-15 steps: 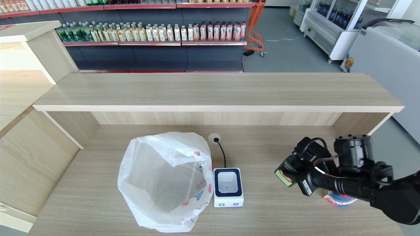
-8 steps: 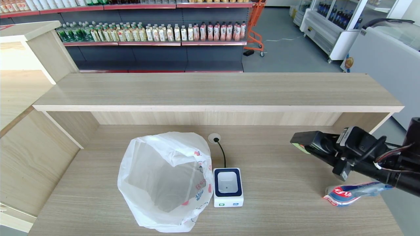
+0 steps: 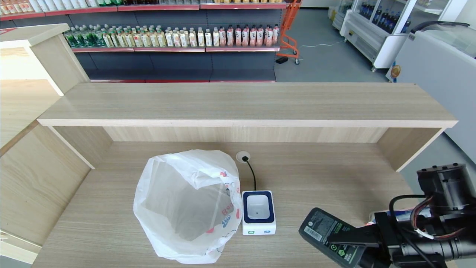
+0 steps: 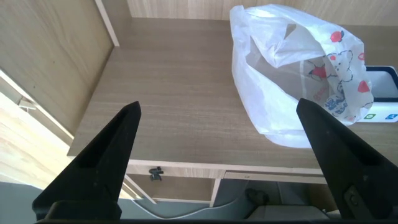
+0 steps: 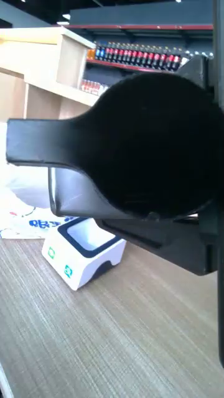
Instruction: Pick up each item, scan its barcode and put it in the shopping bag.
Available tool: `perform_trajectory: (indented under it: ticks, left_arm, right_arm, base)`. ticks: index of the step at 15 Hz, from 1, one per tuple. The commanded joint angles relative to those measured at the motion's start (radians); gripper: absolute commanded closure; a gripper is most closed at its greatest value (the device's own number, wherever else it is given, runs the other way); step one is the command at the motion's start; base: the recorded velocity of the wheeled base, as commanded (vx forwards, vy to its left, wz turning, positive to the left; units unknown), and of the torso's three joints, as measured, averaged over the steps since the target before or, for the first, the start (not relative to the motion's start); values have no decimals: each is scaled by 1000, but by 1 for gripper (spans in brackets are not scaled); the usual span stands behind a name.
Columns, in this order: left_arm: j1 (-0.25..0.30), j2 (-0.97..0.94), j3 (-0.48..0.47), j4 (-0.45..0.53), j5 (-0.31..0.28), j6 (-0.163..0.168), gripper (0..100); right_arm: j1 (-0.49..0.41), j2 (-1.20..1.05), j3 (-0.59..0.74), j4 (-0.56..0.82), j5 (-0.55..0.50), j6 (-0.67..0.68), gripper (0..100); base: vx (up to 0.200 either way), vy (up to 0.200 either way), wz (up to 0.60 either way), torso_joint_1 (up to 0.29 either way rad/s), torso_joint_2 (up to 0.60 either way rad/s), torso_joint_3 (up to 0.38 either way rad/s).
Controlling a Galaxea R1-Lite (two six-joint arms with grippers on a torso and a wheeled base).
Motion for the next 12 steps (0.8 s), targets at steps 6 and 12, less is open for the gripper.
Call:
perform_trajectory:
  ticks: [6, 12]
  left_arm:
    - [0, 0, 0, 0, 0, 0, 0]
    - [1, 0, 0, -1, 0, 0, 0]
  right_arm:
    - [52, 56, -59, -110, 100, -117, 100]
    - [256, 229, -99, -316, 135, -115, 100]
  base:
    - [0, 0, 0, 0, 0, 0]
    - [0, 0, 0, 0, 0, 0]
